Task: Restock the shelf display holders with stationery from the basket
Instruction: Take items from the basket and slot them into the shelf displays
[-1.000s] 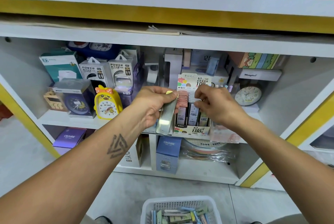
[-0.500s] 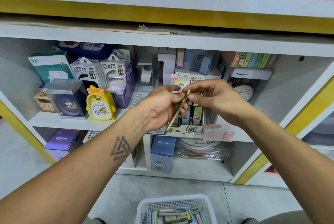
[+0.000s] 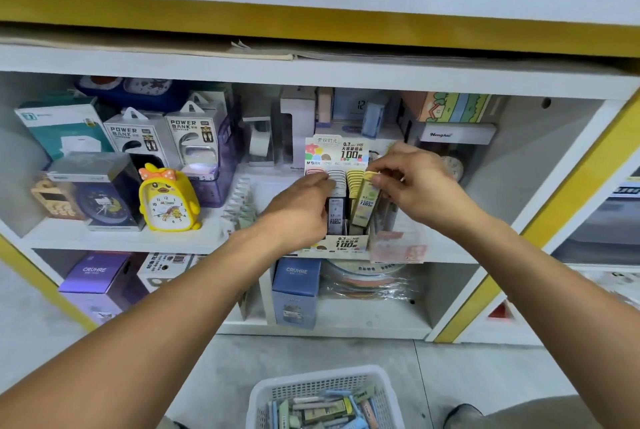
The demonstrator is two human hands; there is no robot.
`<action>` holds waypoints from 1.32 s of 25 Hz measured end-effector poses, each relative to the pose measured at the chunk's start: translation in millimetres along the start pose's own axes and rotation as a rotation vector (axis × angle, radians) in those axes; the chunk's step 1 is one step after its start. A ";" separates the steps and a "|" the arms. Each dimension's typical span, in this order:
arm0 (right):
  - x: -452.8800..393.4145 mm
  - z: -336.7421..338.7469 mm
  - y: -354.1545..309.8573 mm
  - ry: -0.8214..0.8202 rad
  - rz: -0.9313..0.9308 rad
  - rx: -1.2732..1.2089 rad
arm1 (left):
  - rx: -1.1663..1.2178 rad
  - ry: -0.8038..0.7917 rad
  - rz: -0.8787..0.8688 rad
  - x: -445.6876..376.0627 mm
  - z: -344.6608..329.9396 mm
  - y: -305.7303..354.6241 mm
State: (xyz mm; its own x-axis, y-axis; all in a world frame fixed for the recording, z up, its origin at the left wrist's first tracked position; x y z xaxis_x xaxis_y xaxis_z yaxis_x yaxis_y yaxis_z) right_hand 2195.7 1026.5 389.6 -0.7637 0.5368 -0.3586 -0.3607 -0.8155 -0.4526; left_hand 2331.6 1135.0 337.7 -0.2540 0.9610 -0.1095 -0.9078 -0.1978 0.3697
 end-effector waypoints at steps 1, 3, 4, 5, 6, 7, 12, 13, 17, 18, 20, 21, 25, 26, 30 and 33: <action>0.5 -3.1 -1.1 -0.008 0.033 0.035 | -0.042 -0.044 -0.005 -0.5 -6.0 0.6; 0.3 -8.5 -2.1 -0.025 0.081 0.109 | -0.113 -0.071 -0.016 -2.4 -9.7 0.9; 0.4 -11.1 -2.3 -0.035 0.091 0.143 | -0.129 -0.074 -0.021 -2.9 -10.1 0.9; 0.5 -12.8 -2.6 -0.043 0.097 0.172 | -0.139 -0.075 -0.024 -2.7 -10.0 1.0; 0.7 -13.9 -3.1 -0.044 0.107 0.191 | -0.146 -0.072 -0.027 -2.6 -9.5 1.0; 0.3 -13.9 -3.8 -0.033 0.117 0.202 | -0.149 -0.074 -0.028 -2.0 -8.8 1.2; 5.0 -8.2 -19.2 0.036 0.141 0.189 | -0.130 0.060 -0.086 9.1 4.2 10.4; 10.4 -10.3 -25.1 0.035 0.144 0.169 | -0.122 0.143 -0.116 14.9 8.9 14.0; 54.6 -63.0 -33.0 -0.174 0.099 0.115 | -0.114 0.113 -0.070 48.5 -16.8 16.0; 73.1 -89.2 -26.4 -0.307 0.063 0.146 | -0.128 -0.038 -0.044 58.3 -41.1 12.1; 115.9 -143.9 -5.9 -0.607 -0.027 0.263 | -0.170 -0.363 -0.020 82.3 -98.9 -2.0; 141.7 -171.0 7.0 -0.736 -0.076 0.308 | -0.185 -0.511 -0.003 100.6 -131.1 -11.6; 237.1 -255.9 55.7 -1.067 -0.244 0.338 | -0.173 -0.824 0.129 171.0 -239.8 -47.2; 257.7 -271.5 67.7 -1.120 -0.264 0.346 | -0.142 -0.865 0.150 184.7 -264.6 -51.6; 311.7 -306.2 110.4 -1.169 -0.392 0.324 | -0.019 -0.904 0.225 218.6 -337.9 -65.5; 335.4 -321.8 129.3 -1.187 -0.429 0.337 | 0.030 -0.896 0.267 234.9 -375.2 -77.8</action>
State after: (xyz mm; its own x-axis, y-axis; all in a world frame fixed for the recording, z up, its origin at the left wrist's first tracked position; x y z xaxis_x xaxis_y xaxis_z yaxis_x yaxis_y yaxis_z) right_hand 2065.2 1170.7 -52.0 -0.4964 0.3903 0.7754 -0.6755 -0.7347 -0.0626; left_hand 2217.5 1303.6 -63.0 -0.0895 0.6772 0.7304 -0.8444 -0.4405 0.3050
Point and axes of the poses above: each hand's wrist, its own x-axis away from the middle knuckle, its own z-axis out of the back of the hand, y = z × x, the point moved 5 cm from there along -x, towards the middle knuckle, and after that the axes turned 4 degrees about -z, right-handed, at the moved point
